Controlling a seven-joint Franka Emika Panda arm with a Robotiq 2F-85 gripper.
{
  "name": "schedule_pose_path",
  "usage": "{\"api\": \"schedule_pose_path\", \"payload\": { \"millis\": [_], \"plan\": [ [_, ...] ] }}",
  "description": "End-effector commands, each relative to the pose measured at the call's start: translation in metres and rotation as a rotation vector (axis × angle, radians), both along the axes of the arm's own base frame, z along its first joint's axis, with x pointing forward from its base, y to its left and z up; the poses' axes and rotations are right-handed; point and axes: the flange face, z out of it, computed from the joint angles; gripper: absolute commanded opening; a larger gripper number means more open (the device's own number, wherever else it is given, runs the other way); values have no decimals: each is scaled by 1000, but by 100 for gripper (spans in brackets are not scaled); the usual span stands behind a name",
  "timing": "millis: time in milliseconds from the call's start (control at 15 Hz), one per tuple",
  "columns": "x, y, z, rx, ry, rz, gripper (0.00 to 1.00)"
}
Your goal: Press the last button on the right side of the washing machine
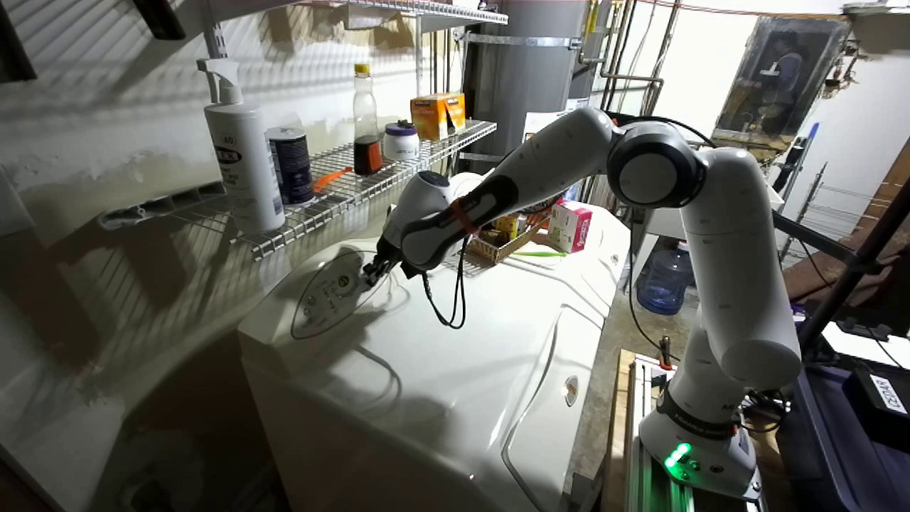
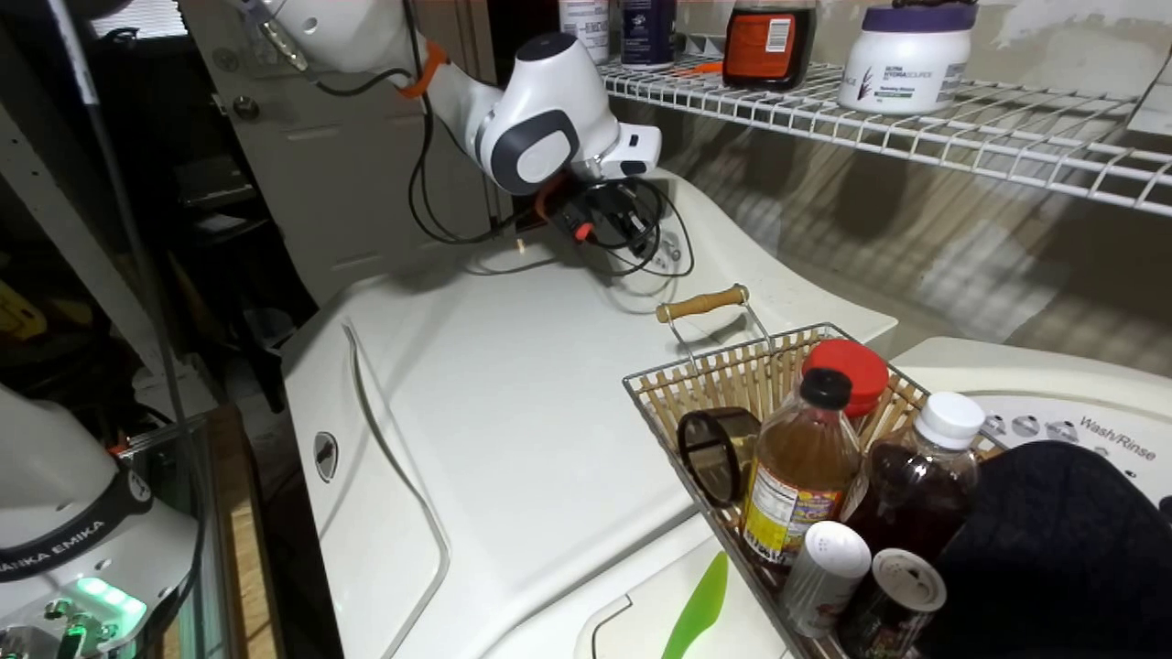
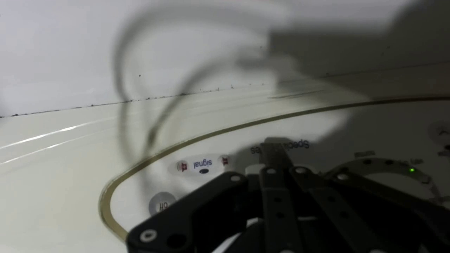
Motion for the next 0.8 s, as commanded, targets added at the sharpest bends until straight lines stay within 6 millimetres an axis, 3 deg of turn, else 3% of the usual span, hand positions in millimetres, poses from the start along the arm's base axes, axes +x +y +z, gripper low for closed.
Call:
{"api": "schedule_pose_path", "payload": {
  "millis": [0,267,733],
  "plan": [
    [38,18,-7,-43,-23,-45,0],
    [54,33,-6,-93,42,-96,0],
    [27,8,-3,-22,161,21,0]
  ]
}}
